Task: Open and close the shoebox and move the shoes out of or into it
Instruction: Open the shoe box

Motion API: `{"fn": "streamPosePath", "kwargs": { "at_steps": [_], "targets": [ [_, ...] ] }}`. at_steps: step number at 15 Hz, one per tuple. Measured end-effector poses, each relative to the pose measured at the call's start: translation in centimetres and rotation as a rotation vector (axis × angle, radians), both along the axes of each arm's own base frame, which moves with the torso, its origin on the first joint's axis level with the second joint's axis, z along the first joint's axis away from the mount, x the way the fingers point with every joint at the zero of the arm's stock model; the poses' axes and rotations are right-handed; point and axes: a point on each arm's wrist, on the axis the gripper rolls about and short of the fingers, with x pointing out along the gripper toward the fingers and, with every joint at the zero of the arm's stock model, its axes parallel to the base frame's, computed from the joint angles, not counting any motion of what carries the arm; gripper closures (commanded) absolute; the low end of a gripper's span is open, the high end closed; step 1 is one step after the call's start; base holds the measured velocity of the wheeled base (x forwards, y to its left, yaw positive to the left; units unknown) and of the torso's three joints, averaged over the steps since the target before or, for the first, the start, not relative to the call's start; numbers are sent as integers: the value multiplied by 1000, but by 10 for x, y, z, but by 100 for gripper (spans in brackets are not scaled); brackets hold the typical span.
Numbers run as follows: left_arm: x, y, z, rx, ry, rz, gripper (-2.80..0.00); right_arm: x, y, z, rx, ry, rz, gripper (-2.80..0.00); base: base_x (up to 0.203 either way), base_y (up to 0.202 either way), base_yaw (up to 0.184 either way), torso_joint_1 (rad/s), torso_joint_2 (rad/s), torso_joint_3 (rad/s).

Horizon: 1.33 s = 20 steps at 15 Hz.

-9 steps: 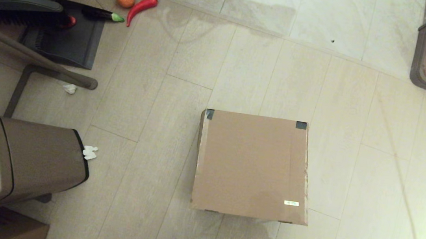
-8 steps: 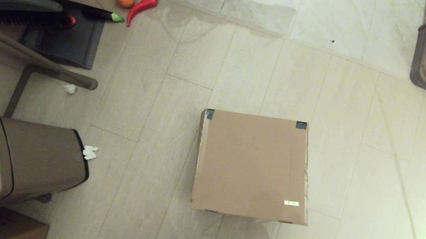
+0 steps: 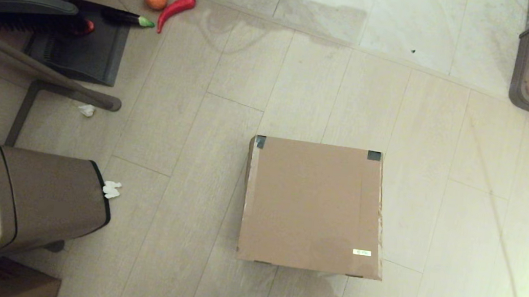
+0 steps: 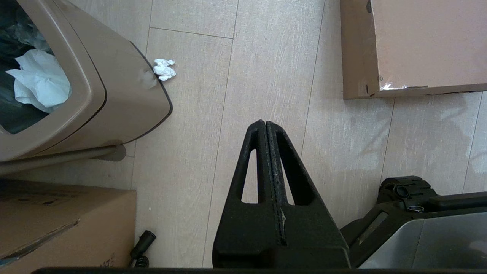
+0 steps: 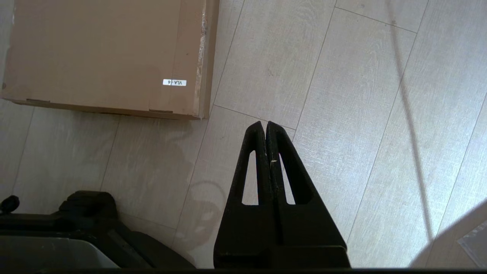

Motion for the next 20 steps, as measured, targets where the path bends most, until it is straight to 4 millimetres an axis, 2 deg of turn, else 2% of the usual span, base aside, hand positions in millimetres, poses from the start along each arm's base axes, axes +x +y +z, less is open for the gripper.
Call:
{"fn": "streamPosePath", "kwargs": {
  "at_steps": [10, 13, 20],
  "targets": [
    [0, 0, 0, -28, -2, 7, 0, 0, 0, 0, 31, -1, -5, 0, 0, 0, 0, 0, 0, 0],
    [0, 0, 1, -108, -7, 13, 0, 0, 0, 0, 18, -1, -4, 0, 0, 0, 0, 0, 0, 0],
    [0, 0, 1, -111, -7, 14, 0, 0, 0, 0, 9, 0, 0, 0, 0, 0, 0, 0, 0, 0]
  ]
}}
